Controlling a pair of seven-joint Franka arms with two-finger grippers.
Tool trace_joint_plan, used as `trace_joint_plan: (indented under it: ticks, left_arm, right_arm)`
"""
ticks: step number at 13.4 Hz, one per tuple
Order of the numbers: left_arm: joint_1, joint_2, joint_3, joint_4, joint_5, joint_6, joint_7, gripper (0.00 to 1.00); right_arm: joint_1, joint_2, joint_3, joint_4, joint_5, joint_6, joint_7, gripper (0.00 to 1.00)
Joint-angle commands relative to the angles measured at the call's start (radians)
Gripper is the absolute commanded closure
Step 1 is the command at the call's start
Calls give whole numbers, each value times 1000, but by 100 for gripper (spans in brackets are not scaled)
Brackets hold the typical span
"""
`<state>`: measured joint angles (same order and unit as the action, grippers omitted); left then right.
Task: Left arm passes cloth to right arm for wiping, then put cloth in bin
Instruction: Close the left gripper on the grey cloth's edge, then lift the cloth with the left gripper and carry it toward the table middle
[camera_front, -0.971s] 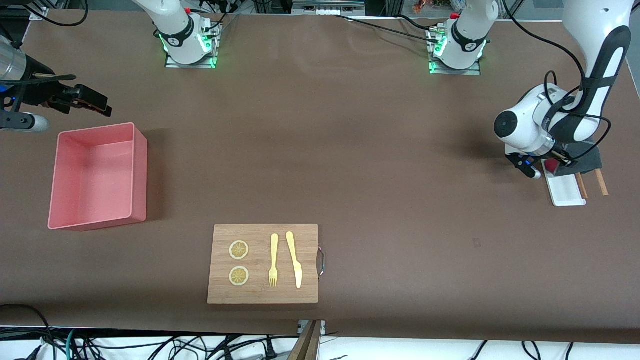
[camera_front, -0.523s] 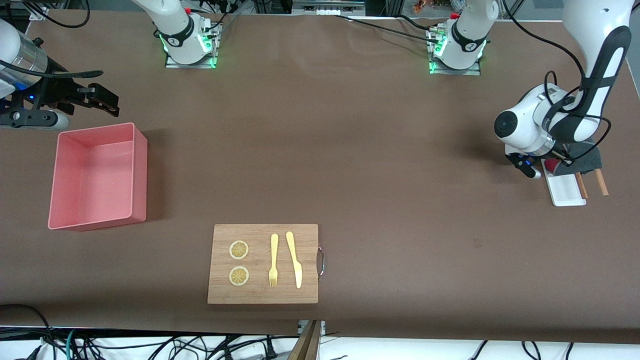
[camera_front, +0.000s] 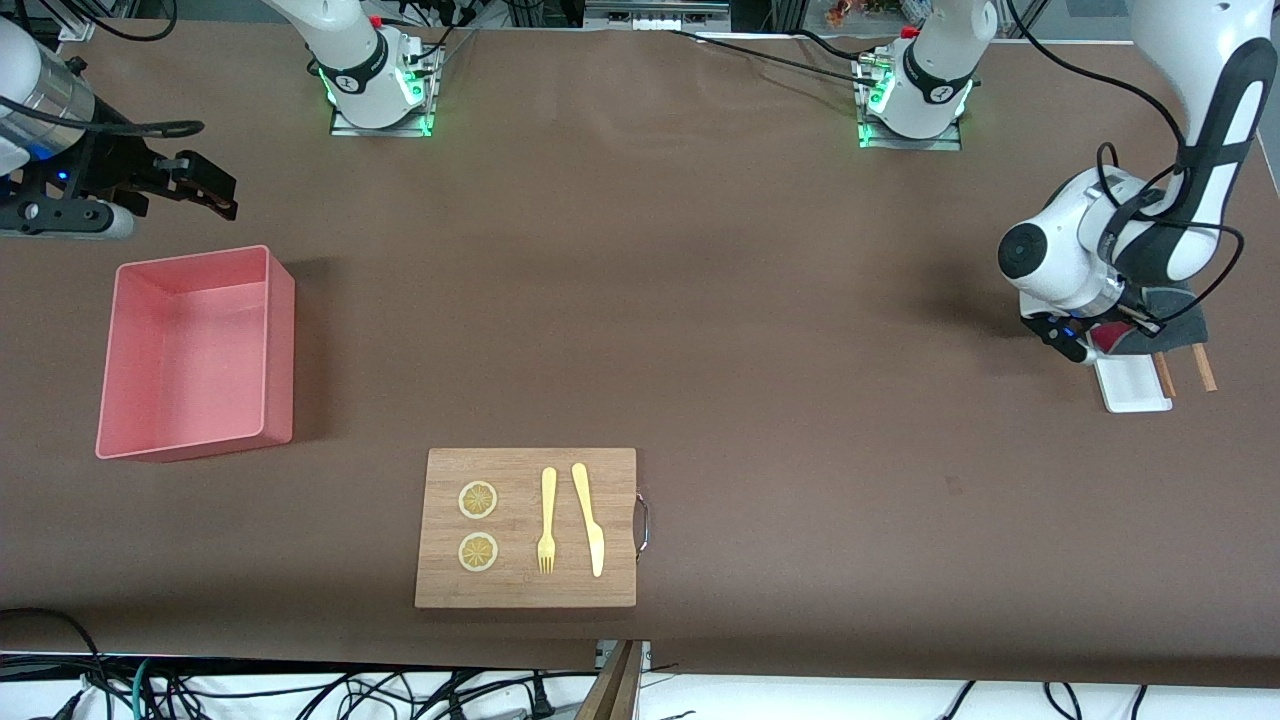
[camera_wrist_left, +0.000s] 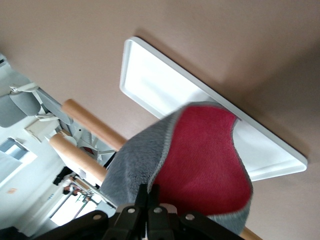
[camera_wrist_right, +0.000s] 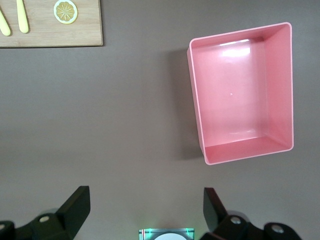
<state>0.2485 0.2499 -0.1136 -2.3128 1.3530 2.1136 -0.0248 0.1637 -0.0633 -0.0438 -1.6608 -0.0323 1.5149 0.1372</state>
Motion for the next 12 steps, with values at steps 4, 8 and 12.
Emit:
trace_joint_plan:
  ticks: [4, 8, 12]
  left_arm:
    - [-9, -41, -150, 147, -331, -265, 131, 100]
    - [-11, -37, -234, 327, -628, -433, 190, 100]
    - [-69, 6, -281, 593, -912, -634, 174, 100]
  right_arm:
    - [0, 3, 2, 18, -12, 27, -1, 0]
    - [0, 37, 2, 61, -9, 31, 1, 0]
    - [-10, 43, 10, 64, -8, 31, 1, 0]
